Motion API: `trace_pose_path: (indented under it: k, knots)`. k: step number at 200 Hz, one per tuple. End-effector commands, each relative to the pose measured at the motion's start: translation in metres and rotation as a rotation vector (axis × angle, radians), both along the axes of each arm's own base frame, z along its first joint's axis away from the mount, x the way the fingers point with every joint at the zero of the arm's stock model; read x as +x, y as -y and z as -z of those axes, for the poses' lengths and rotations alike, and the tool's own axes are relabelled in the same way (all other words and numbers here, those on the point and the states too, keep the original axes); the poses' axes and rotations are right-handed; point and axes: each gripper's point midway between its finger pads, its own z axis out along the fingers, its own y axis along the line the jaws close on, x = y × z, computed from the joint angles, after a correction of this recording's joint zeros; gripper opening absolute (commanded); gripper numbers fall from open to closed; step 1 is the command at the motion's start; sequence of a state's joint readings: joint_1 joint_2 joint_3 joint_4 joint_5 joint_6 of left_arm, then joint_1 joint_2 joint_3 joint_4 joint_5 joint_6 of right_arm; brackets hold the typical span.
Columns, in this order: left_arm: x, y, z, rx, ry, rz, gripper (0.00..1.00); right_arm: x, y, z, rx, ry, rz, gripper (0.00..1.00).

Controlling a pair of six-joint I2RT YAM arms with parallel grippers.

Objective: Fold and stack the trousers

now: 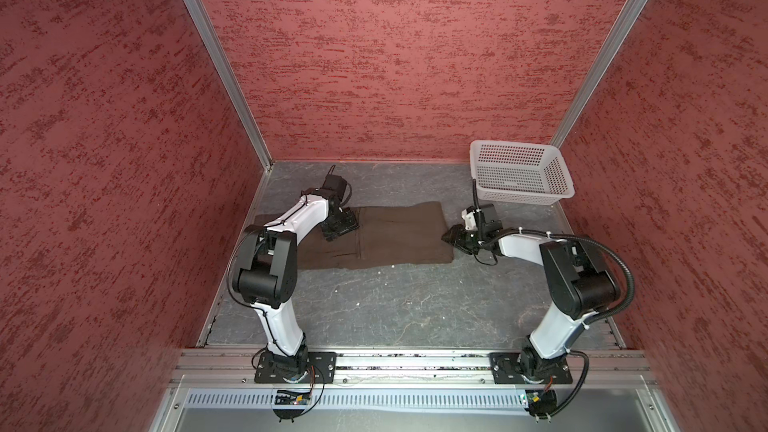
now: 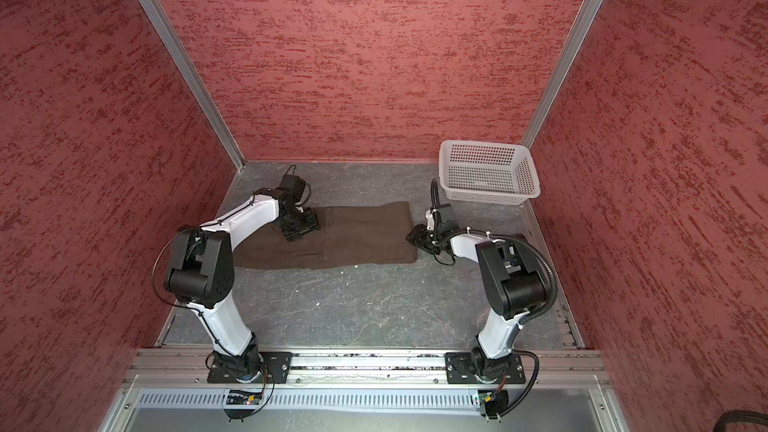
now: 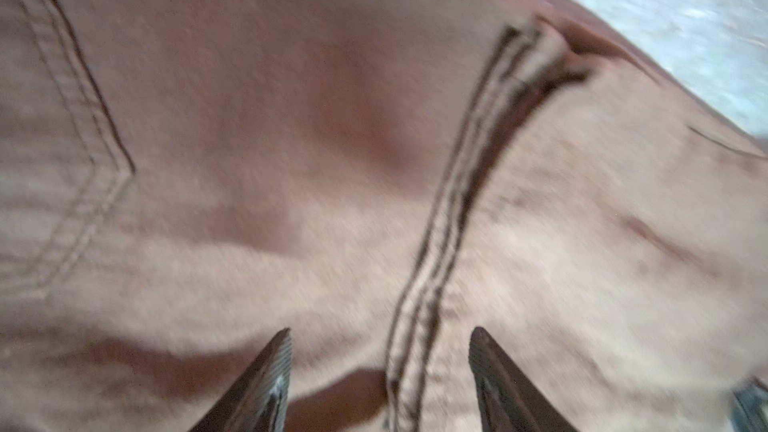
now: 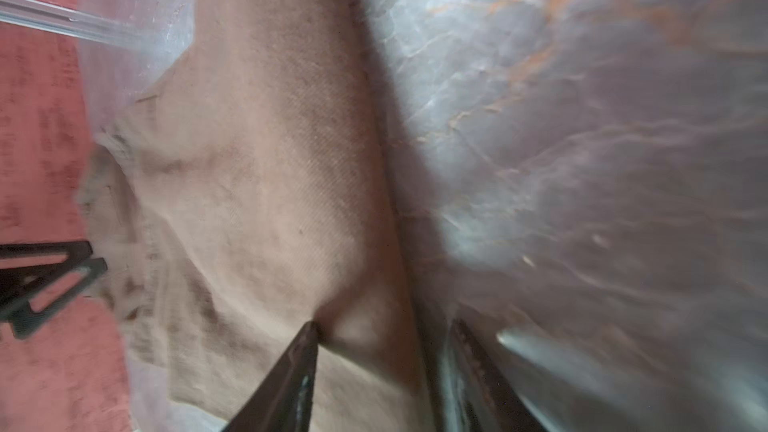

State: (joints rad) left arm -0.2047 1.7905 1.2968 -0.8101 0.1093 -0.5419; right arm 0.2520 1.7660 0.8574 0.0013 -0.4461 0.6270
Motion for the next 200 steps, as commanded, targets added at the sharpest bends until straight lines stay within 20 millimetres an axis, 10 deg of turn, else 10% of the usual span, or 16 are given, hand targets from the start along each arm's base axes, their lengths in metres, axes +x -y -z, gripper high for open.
trace_pose_path:
  k: [1, 22, 40, 130, 200]
  knots:
    - [-0.01, -0.002, -0.004, -0.024, -0.002, -0.019, 0.68, 0.01, -0.009, 0.0, 0.073, 0.016, 0.006, 0.45]
    - [-0.016, -0.004, -0.006, -0.061, 0.001, -0.042, 0.68, 0.007, -0.009, 0.006, 0.087, 0.004, 0.012, 0.32]
    - [-0.019, -0.011, -0.01, -0.068, -0.005, -0.063, 0.68, 0.005, 0.0, 0.004, 0.067, 0.005, 0.029, 0.0]
    - [-0.034, -0.061, -0.028, -0.054, 0.035, -0.185, 0.68, -0.022, 0.207, -0.064, -0.18, 0.06, 0.528, 0.0]
    - [-0.023, -0.043, 0.025, -0.125, -0.044, -0.197, 0.68, -0.012, 0.199, -0.155, -0.159, 0.28, 0.522, 0.0]
